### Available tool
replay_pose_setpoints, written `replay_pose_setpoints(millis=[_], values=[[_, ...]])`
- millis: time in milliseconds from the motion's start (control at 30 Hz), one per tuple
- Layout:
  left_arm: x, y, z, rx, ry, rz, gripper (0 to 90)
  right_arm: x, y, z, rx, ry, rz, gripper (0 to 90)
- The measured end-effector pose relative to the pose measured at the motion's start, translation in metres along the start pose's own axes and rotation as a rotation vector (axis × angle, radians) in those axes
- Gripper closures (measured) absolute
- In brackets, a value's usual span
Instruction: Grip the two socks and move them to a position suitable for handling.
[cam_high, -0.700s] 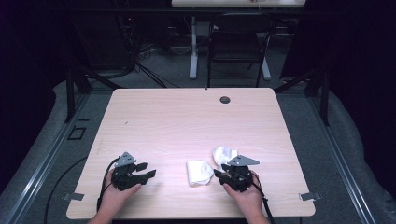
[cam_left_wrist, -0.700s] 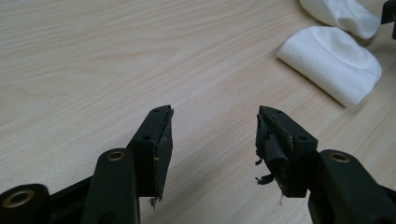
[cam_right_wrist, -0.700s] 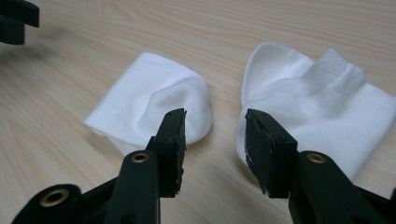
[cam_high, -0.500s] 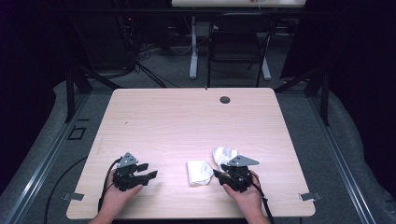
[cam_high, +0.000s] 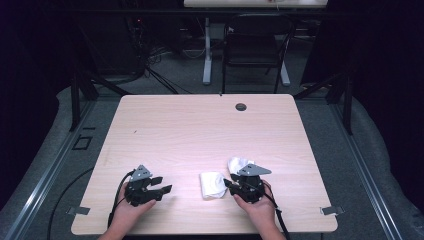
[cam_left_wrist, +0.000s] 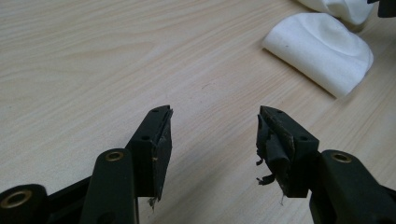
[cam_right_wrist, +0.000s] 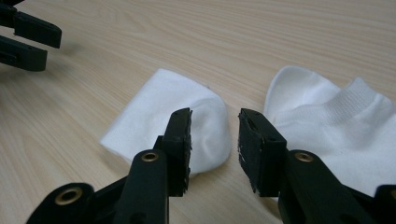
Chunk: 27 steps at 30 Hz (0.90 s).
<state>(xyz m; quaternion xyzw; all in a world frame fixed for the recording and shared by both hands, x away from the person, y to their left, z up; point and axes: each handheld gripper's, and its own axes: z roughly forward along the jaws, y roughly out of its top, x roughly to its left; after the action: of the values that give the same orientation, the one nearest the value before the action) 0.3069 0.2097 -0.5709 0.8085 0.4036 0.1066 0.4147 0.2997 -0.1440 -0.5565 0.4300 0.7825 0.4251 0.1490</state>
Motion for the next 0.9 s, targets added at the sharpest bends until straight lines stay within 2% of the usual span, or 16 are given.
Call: replay_pose_setpoints(millis=[133,167,400,433,467,500,700,767,900], values=[[-0.002,0.001,0.000,-0.003,-0.001,0.005,45.5,0.004,0.003,0.000,-0.015,-0.004,-0.006,65.7],[-0.002,0.002,0.001,-0.002,0.000,0.018,45.5,0.004,0.003,0.000,-0.014,-0.008,-0.010,65.7],[-0.004,0.003,0.002,-0.008,-0.007,0.013,45.2,0.004,0.004,0.002,-0.019,0.003,-0.002,62.8],[-0.005,0.003,0.003,-0.006,-0.004,0.020,45.2,0.006,0.005,0.002,-0.009,0.004,-0.021,70.1],[-0.005,0.003,0.003,-0.006,-0.004,0.020,45.2,0.006,0.005,0.002,-0.009,0.004,-0.021,70.1],[-0.006,0.003,0.004,0.000,-0.001,0.027,45.0,0.008,0.006,0.003,-0.007,0.005,-0.041,74.9],[-0.008,0.002,0.005,0.002,-0.002,0.029,44.9,0.013,0.008,0.010,0.001,0.014,-0.055,75.7],[-0.007,0.001,0.004,-0.002,0.001,0.025,44.9,0.016,0.007,0.017,0.034,0.004,-0.085,76.0],[-0.006,0.000,0.002,-0.003,0.008,0.020,44.9,0.017,0.005,0.022,0.052,0.009,-0.097,75.9]])
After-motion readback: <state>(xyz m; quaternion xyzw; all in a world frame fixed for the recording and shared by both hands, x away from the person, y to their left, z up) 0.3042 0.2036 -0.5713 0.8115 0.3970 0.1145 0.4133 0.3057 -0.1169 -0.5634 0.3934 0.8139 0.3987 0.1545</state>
